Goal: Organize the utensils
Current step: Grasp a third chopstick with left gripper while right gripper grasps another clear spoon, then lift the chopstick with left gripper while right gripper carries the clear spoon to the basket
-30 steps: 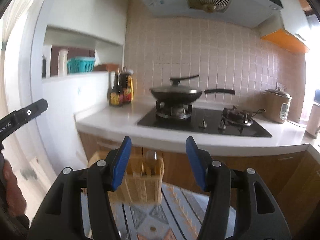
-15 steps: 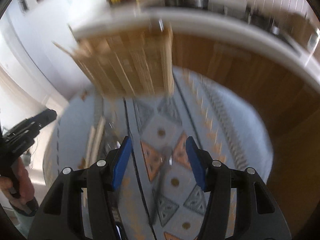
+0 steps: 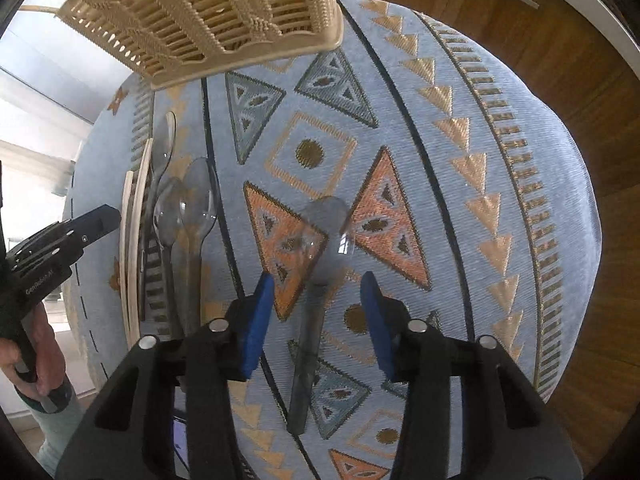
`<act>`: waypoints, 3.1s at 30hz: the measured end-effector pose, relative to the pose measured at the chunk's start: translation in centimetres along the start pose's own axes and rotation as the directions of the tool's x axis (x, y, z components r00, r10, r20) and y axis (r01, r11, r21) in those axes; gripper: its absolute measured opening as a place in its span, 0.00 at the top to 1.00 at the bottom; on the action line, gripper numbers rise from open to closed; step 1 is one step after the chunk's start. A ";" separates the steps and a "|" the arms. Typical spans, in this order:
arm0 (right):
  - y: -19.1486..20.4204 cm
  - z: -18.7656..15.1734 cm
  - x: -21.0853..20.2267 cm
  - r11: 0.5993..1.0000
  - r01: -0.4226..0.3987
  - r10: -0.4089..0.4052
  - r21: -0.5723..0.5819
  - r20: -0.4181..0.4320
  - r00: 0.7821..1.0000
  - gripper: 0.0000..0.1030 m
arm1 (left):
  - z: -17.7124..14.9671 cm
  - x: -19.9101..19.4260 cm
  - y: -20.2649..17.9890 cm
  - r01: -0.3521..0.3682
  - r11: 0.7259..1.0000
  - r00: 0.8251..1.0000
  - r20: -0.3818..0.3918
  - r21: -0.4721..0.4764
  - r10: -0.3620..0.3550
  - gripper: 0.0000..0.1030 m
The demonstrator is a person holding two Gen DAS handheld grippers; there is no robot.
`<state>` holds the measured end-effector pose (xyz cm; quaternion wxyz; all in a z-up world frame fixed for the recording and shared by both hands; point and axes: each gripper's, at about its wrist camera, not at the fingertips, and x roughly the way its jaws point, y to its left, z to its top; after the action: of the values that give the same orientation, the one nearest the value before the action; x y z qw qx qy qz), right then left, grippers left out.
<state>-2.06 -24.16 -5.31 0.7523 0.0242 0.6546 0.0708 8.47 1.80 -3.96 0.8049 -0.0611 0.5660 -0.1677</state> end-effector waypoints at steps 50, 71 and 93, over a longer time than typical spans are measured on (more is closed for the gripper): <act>1.3 -2.5 -2.0 0.988 0.014 0.010 -0.155 0.153 0.988 1.00 | -1.7 -2.5 -5.0 -0.054 0.989 0.967 0.255 0.141 0.017 0.97; 1.2 -1.3 -14.1 0.958 -0.188 0.282 -0.217 0.595 0.753 1.00 | 1.5 -16.2 -11.3 -0.070 0.968 0.735 0.669 0.242 -0.114 0.97; 1.5 5.9 -22.7 0.968 -0.162 0.252 -0.194 0.777 0.577 1.00 | 9.1 -19.8 -11.8 0.049 0.996 0.320 0.944 0.074 -0.086 0.97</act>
<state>0.66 -25.47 17.96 0.9511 0.0912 0.2390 0.1732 8.56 -3.41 20.25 0.9769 -0.1580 -0.0138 -0.1432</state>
